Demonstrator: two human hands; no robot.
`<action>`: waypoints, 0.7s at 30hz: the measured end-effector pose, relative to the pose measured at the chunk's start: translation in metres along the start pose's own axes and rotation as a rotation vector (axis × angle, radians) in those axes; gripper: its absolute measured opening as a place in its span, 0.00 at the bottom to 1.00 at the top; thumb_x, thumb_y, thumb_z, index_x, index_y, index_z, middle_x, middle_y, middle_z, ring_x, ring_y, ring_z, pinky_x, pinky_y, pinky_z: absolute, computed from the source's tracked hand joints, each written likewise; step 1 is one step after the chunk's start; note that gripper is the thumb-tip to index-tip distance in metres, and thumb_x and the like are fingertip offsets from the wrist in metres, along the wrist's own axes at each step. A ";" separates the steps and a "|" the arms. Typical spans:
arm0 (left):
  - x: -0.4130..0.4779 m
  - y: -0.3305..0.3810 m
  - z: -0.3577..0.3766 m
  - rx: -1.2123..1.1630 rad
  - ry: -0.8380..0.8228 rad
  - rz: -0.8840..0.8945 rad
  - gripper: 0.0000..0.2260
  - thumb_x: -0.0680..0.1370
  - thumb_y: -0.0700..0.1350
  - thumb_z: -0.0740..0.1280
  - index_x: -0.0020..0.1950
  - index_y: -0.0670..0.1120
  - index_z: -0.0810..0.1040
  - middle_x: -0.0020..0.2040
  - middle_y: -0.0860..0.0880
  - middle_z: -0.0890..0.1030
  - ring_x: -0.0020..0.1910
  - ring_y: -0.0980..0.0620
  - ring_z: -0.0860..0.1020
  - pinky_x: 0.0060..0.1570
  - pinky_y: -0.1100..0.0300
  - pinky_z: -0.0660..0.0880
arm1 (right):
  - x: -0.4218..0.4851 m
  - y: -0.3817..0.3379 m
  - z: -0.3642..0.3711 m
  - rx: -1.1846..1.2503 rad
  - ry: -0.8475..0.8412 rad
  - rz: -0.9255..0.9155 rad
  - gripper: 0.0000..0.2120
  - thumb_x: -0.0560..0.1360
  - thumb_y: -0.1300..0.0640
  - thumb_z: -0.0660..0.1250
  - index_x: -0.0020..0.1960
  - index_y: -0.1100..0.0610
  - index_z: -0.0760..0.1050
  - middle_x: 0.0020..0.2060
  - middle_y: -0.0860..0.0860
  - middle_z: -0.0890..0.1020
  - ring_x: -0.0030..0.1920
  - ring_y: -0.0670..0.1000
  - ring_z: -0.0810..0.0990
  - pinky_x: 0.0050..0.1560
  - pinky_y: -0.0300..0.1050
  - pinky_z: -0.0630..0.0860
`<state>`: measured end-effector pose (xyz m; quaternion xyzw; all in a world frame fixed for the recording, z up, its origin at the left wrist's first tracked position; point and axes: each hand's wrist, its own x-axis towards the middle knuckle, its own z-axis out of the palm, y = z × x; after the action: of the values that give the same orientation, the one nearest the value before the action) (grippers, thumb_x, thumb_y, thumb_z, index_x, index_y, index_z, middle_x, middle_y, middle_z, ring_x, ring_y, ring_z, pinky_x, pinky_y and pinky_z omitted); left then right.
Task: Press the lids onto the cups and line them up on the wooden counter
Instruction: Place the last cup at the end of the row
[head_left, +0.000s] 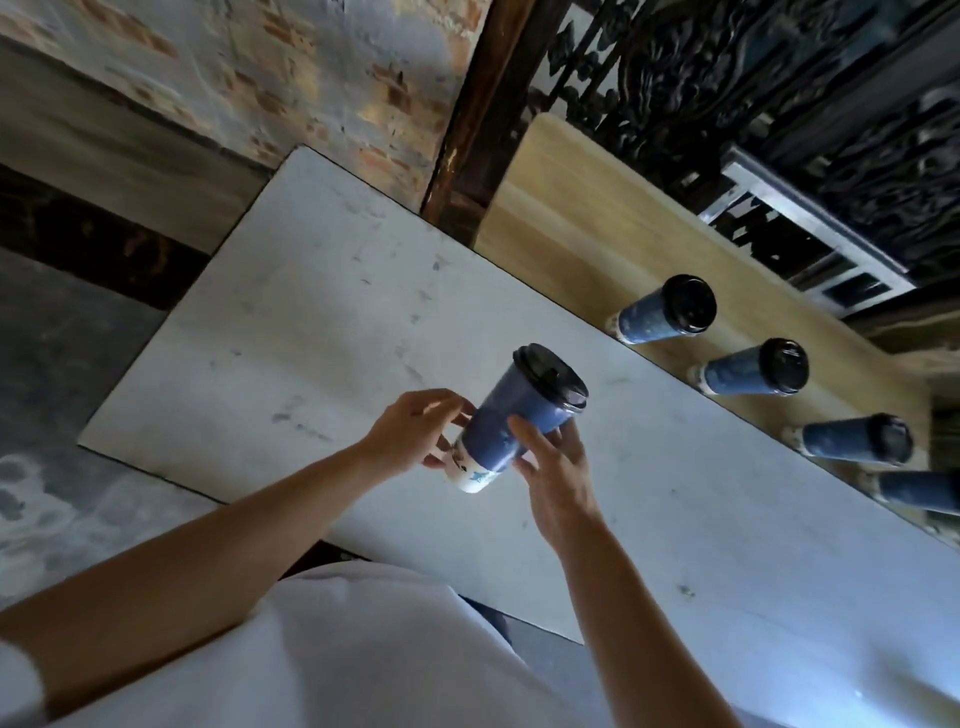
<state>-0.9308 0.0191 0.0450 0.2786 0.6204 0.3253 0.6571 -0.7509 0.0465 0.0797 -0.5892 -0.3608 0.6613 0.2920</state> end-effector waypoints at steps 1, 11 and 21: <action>0.002 0.001 0.005 0.074 -0.035 0.000 0.11 0.83 0.46 0.60 0.51 0.51 0.82 0.51 0.51 0.85 0.42 0.49 0.83 0.38 0.55 0.81 | 0.002 -0.008 -0.003 0.023 0.004 0.014 0.19 0.67 0.60 0.74 0.57 0.50 0.78 0.49 0.52 0.85 0.52 0.54 0.83 0.58 0.56 0.75; 0.034 -0.019 0.097 0.646 0.034 0.122 0.16 0.79 0.48 0.62 0.66 0.48 0.74 0.65 0.47 0.78 0.63 0.45 0.75 0.60 0.52 0.75 | 0.062 -0.083 -0.061 -0.217 -0.034 -0.104 0.13 0.66 0.54 0.79 0.49 0.51 0.80 0.45 0.55 0.82 0.48 0.56 0.79 0.51 0.55 0.72; 0.050 -0.112 0.125 0.826 0.705 -0.107 0.41 0.78 0.64 0.61 0.82 0.46 0.46 0.82 0.38 0.46 0.80 0.33 0.43 0.78 0.36 0.45 | 0.099 -0.151 -0.108 -0.718 -0.227 -0.295 0.28 0.59 0.46 0.80 0.56 0.55 0.78 0.49 0.53 0.85 0.50 0.54 0.84 0.54 0.57 0.79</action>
<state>-0.7957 -0.0088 -0.0637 0.3555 0.8926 0.0944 0.2608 -0.6635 0.2270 0.1430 -0.5188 -0.6797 0.5049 0.1177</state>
